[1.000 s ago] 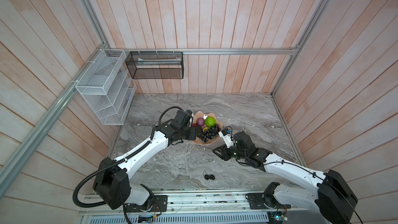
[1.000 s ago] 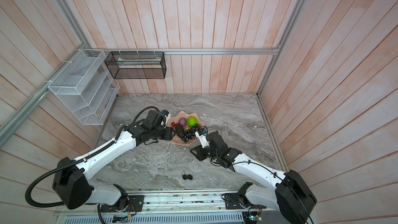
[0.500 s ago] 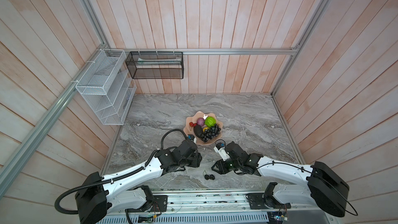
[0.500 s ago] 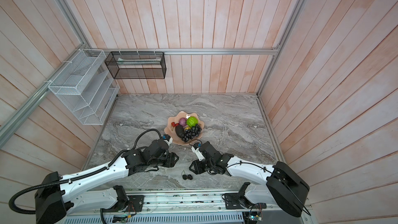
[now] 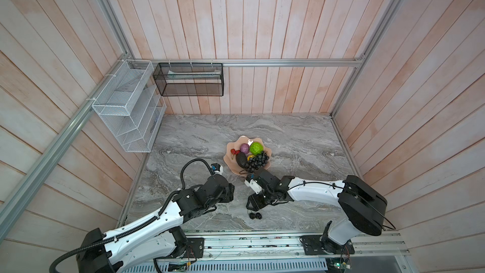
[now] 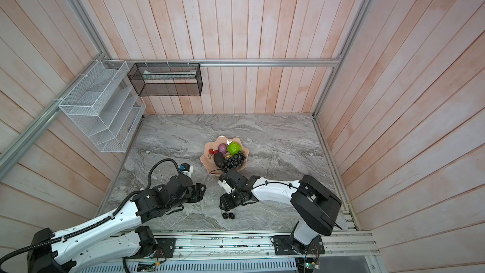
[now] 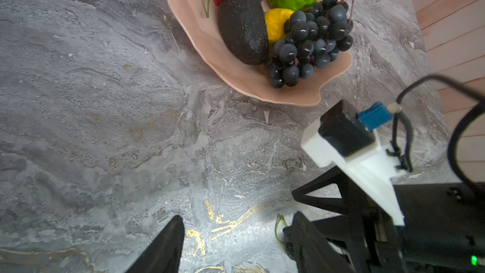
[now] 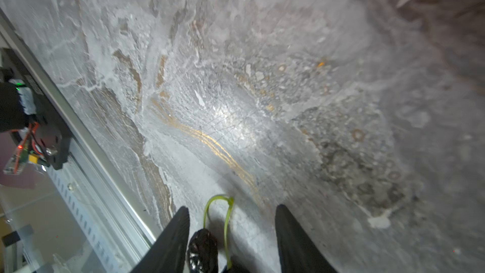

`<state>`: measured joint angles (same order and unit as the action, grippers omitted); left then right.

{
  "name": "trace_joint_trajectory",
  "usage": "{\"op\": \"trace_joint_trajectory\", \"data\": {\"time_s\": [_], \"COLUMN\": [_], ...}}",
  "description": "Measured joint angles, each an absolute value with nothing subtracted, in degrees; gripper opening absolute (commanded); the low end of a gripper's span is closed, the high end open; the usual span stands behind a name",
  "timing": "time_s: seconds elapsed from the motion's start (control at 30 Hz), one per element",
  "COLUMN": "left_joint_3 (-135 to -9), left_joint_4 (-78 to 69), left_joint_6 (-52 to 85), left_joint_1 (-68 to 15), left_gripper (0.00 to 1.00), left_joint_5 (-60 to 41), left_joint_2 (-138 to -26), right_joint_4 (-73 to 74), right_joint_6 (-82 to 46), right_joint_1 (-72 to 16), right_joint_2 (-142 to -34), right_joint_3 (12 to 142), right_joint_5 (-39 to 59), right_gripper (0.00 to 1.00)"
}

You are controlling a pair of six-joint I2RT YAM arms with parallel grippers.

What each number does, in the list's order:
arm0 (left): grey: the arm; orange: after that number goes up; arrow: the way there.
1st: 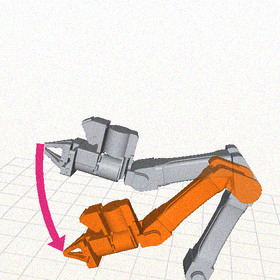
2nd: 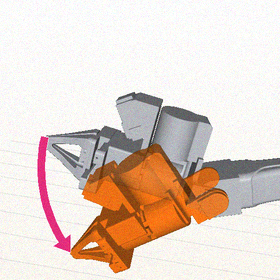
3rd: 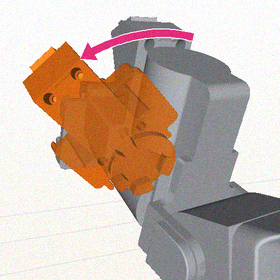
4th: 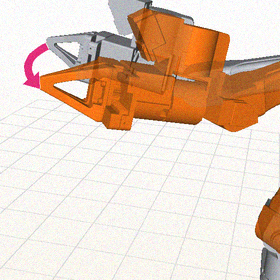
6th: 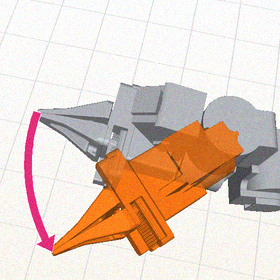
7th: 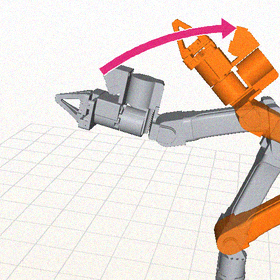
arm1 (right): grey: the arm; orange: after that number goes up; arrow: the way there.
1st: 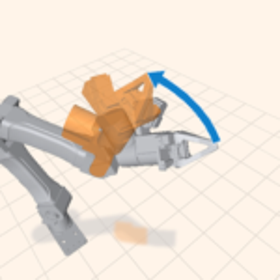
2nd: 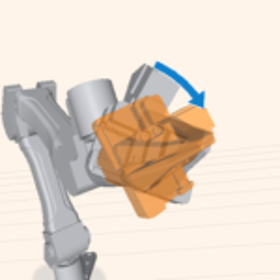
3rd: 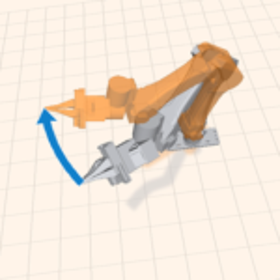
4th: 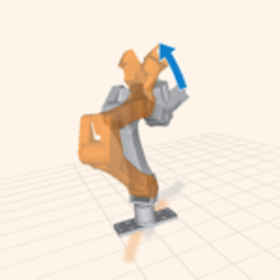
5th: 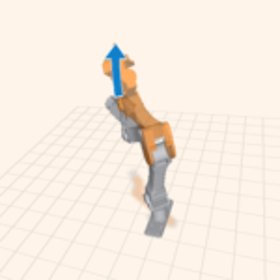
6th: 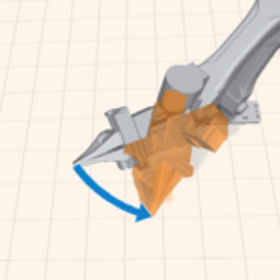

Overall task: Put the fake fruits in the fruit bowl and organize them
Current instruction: 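Move the right gripper to the dark plums while the left gripper withdraws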

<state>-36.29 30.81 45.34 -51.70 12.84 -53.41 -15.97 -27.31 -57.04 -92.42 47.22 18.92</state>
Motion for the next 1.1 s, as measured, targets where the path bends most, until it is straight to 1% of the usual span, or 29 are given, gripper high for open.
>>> {"op": "trace_joint_trajectory", "data": {"time_s": [0.17,0.27,0.37,0.47,0.57,0.63,0.67,0.7,0.87,1.1], "left_joint_3": [-35.3,-35.3,-35.3,-35.3,-35.3,-35.3,-35.3,-35.3,-35.3,-35.4], "left_joint_4": [31.5,31.7,31.7,31.7,31.8,31.9,32.2,32.3,32.6,33.7], "left_joint_6": [45.6,45.2,44.9,44.8,44.6,44.6,44.6,44.6,44.1,43.5], "left_joint_1": [-49.8,-48.9,-48.8,-48.8,-48.8,-48.6,-48.6,-48.5,-47.6,-47.5], "left_gripper": [0.72,0.72,0.72,0.72,0.72,0.72,0.72,0.72,0.72,0.71], "left_joint_5": [13.3,13.6,13.8,13.8,13.8,13.9,14.0,14.0,14.1,14.3], "left_joint_2": [-50.8,-50.6,-50.7,-50.7,-50.7,-50.7,-50.7,-50.7,-51.7,-52.8], "right_joint_4": [-17.4,-18.4,-19.5,-19.6,-19.4,-19.1,-19.0,-18.9,-18.9,-24.5], "right_joint_6": [-27.4,-27.6,-27.5,-27.5,-27.4,-27.3,-27.4,-27.1,-26.7,-24.9], "right_joint_1": [-59.5,-60.4,-60.6,-60.9,-61.1,-61.2,-61.2,-61.3,-61.6,-61.5], "right_joint_2": [-92.9,-93.5,-94.9,-95.7,-96.8,-97.2,-97.3,-97.3,-97.2,-95.6], "right_joint_3": [48.0,48.7,50.2,50.8,51.5,51.7,51.7,51.6,51.8,53.6], "right_joint_5": [18.9,18.1,17.5,16.8,16.5,16.5,16.3,16.3,15.3,12.6], "right_gripper": [0.53,0.43,0.39,0.28,0.19,0.09,0.02,0.0,0.0,0.0]}}
